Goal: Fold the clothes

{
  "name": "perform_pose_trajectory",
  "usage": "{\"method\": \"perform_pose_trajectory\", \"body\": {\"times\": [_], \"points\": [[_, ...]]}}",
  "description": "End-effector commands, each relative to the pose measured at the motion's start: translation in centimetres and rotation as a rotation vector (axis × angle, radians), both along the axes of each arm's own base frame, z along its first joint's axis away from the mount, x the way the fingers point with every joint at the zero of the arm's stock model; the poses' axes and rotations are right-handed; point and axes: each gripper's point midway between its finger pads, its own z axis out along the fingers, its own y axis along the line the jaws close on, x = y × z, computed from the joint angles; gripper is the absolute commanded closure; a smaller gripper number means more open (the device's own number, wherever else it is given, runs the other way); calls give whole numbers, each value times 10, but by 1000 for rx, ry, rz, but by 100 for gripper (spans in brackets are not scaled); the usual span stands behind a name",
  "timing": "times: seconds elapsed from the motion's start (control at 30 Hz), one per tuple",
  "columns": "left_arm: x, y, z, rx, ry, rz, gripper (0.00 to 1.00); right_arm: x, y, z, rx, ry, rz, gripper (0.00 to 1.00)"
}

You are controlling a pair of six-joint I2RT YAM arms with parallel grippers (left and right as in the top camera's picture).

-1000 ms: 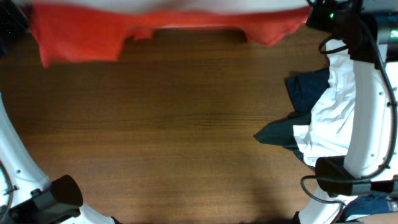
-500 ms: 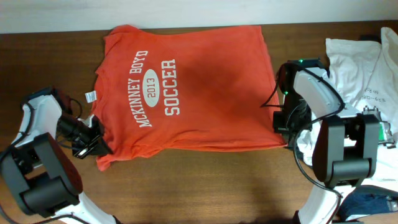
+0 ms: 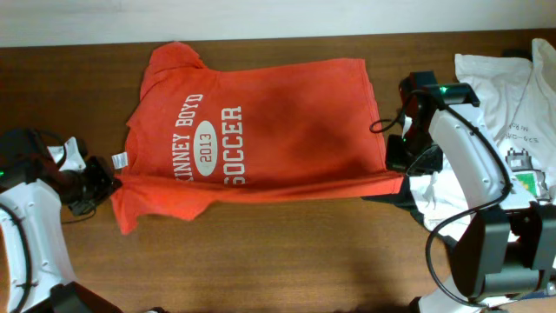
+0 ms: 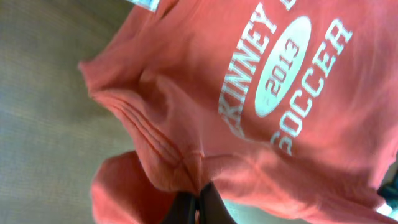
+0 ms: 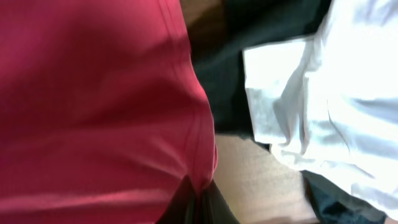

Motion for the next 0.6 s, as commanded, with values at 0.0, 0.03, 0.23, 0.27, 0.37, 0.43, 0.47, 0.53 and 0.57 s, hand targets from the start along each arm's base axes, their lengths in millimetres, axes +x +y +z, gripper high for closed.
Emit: {"method": "perform_pose_trajectory", "body": {"times": [0.0,0.03,0.23,0.27,0.37,0.43,0.47,0.53,0.57], "points": [[24,5,-11,0,-61,61,100,28,-3,5,-1,-127,-14,96],[34,11,-21,-3,-70,89,100,43,-2,6,1,-190,-14,96],[70,17,-75,-48,-52,120,100,89,-1,-6,5,-324,-14,96],[75,16,-79,-45,-58,110,100,94,-1,-10,5,-330,-14,96],[93,12,-91,-31,-90,81,100,114,0,-22,11,-373,-13,95],[98,7,-95,-27,-96,64,100,124,1,-28,16,-395,-13,95],[101,7,-93,-22,-108,60,100,127,1,-32,15,-395,-13,95],[103,8,-92,-17,-119,61,100,136,5,-39,36,-414,-10,95],[103,8,-92,-18,-120,59,99,141,8,-41,55,-427,-7,91]]}}
